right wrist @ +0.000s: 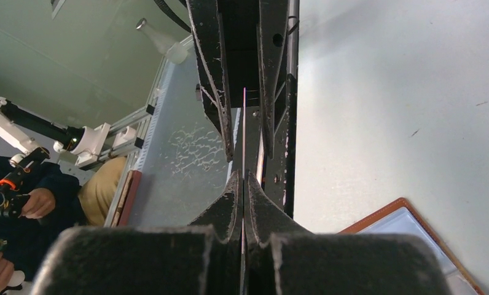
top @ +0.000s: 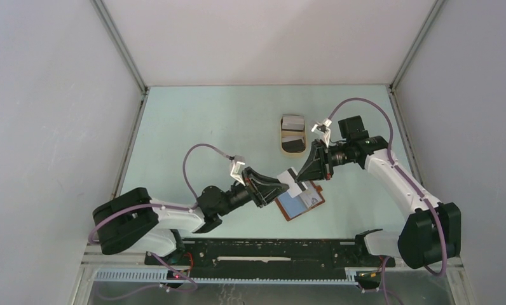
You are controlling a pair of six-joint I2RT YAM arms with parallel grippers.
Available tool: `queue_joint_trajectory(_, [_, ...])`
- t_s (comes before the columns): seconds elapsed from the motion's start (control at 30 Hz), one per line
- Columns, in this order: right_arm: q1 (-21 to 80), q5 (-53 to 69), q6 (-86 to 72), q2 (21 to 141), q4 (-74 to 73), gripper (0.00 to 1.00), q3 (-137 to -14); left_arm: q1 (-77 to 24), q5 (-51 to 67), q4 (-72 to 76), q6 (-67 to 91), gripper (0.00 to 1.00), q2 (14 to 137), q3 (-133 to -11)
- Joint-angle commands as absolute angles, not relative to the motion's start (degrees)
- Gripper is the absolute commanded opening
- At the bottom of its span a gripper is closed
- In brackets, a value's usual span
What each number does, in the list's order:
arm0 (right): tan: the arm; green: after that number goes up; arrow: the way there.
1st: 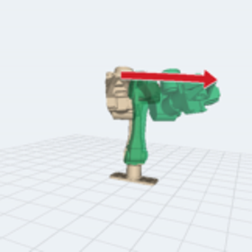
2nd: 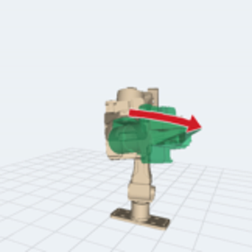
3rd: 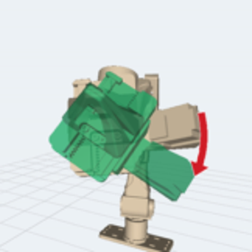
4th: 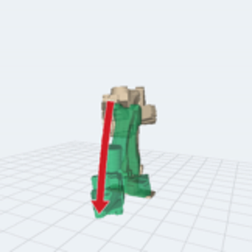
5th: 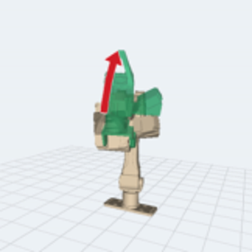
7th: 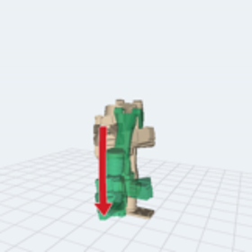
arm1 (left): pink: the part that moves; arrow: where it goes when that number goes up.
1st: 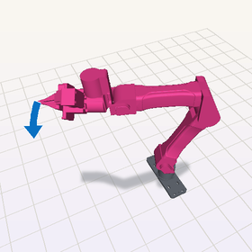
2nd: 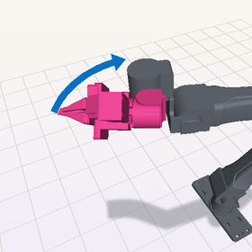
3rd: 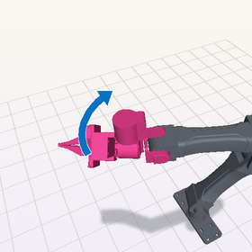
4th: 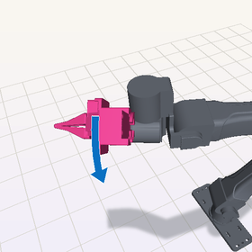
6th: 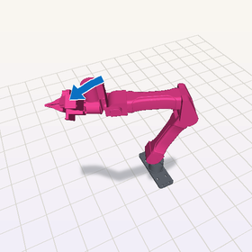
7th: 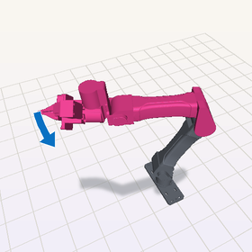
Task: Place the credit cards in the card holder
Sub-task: Insert the credit card into the card holder.
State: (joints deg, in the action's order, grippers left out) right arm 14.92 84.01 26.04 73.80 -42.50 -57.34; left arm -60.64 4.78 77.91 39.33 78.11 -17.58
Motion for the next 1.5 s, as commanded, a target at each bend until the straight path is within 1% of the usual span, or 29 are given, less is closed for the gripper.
queue_joint_trajectory(0.0, [15.93,83.75,25.81,74.00,-41.72,0.00,-57.39,-60.93,5.40,80.37,39.64,0.31,78.50,-20.42])
queue_joint_trajectory(0.07, [16.20,83.47,25.96,74.05,-41.82,0.00,-57.35,-60.91,5.76,80.33,39.56,0.26,78.81,-20.51])
queue_joint_trajectory(0.1, [16.30,83.39,26.13,74.09,-41.83,0.00,-57.34,-60.91,5.86,80.39,39.55,0.22,78.94,-20.55])
queue_joint_trajectory(0.17, [16.43,83.32,26.46,74.09,-41.97,0.00,-57.39,-60.86,6.09,80.33,39.55,0.08,79.37,-20.64])
queue_joint_trajectory(0.2, [16.53,83.32,26.74,74.01,-42.15,0.02,-57.36,-60.83,6.28,80.35,39.55,0.01,79.60,-20.66])
queue_joint_trajectory(0.23, [16.59,83.32,27.24,73.96,-42.42,0.06,-57.39,-60.82,6.51,80.28,39.69,0.00,79.82,-20.53])
queue_joint_trajectory(0.3, [16.57,83.09,28.04,73.56,-42.86,0.17,-57.39,-60.61,7.56,80.27,40.25,0.00,80.27,-20.20])
queue_joint_trajectory(0.4, [16.29,81.33,29.72,71.62,-43.41,0.40,-57.47,-59.86,10.16,80.32,42.06,0.00,80.55,-19.19])
queue_joint_trajectory(0.5, [16.25,79.28,32.14,69.59,-45.01,0.56,-57.41,-59.19,13.33,79.80,43.57,0.00,80.38,-18.03])
queue_joint_trajectory(0.67, [17.25,76.18,33.67,69.78,-46.15,0.60,-57.78,-58.55,17.98,73.23,43.66,0.00,78.90,-18.61])
queue_joint_trajectory(0.77, [18.53,74.83,36.65,70.86,-49.54,0.60,-59.27,-58.28,19.22,67.98,42.66,0.00,77.50,-19.32])
queue_joint_trajectory(0.87, [19.85,72.46,36.90,71.22,-49.65,0.57,-59.49,-58.15,19.25,65.47,41.84,0.00,75.81,-19.23])
queue_joint_trajectory(1.07, [21.36,71.89,36.83,72.26,-50.07,0.44,-59.91,-57.92,19.11,61.56,40.33,0.00,73.17,-19.25])
queue_joint_trajectory(1.13, [21.74,72.41,36.91,72.65,-50.25,0.37,-60.06,-57.92,19.16,60.66,40.10,0.00,72.59,-19.34])
queue_joint_trajectory(1.17, [21.83,73.05,37.02,72.82,-50.50,0.30,-60.20,-57.92,19.06,60.31,40.08,0.00,72.45,-19.34])
queue_joint_trajectory(1.2, [21.92,73.75,37.55,73.04,-50.98,0.20,-60.29,-57.92,19.07,60.11,40.08,0.00,72.35,-19.35])
queue_joint_trajectory(1.23, [21.98,74.35,38.08,73.31,-51.59,0.15,-60.46,-57.92,19.04,60.01,40.08,0.00,72.32,-19.38])
queue_joint_trajectory(1.33, [22.23,75.53,39.21,73.84,-52.81,0.02,-60.75,-57.92,18.58,60.03,40.25,0.01,72.26,-19.34])
queue_joint_trajectory(1.37, [22.24,75.74,39.44,73.95,-53.04,0.00,-60.79,-57.92,18.12,60.03,40.37,0.03,72.06,-19.27])
queue_joint_trajectory(1.43, [22.01,75.67,39.95,74.08,-53.72,0.00,-60.79,-57.92,16.78,59.91,40.62,0.19,71.06,-18.70])
queue_joint_trajectory(1.47, [21.39,75.53,40.05,74.13,-54.03,0.00,-60.82,-57.92,16.08,59.74,40.68,0.24,70.25,-18.30])
